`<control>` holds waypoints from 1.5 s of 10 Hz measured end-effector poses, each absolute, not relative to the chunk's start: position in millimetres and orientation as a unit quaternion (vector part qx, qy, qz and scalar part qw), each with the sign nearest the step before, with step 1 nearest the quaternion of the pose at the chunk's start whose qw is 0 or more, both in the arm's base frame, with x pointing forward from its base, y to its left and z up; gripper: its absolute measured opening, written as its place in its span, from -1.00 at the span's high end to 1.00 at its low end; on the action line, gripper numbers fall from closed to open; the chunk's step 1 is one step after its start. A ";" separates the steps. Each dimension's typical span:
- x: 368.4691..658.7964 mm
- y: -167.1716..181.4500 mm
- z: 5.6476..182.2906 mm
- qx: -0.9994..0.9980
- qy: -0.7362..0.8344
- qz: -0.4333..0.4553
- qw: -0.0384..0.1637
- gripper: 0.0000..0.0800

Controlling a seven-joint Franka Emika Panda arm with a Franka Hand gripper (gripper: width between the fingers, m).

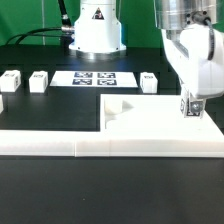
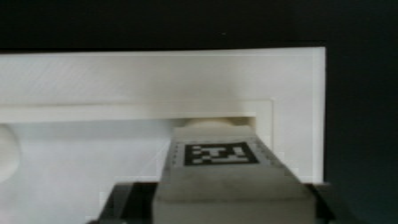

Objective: Assemble square table

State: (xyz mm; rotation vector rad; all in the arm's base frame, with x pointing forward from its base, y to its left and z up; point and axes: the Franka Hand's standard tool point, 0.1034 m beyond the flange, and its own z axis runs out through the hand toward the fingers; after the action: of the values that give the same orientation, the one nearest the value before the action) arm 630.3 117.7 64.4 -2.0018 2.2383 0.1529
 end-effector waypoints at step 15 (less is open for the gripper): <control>632.7 114.3 63.0 -0.995 0.089 -0.025 0.048 -0.62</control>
Offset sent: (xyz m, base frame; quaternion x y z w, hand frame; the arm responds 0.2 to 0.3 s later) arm -0.0187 -0.0098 -0.0146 -0.0267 0.0202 -0.2646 0.9638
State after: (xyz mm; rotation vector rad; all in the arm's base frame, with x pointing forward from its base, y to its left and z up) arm 632.7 114.3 63.0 -3.0317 0.2709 -0.0766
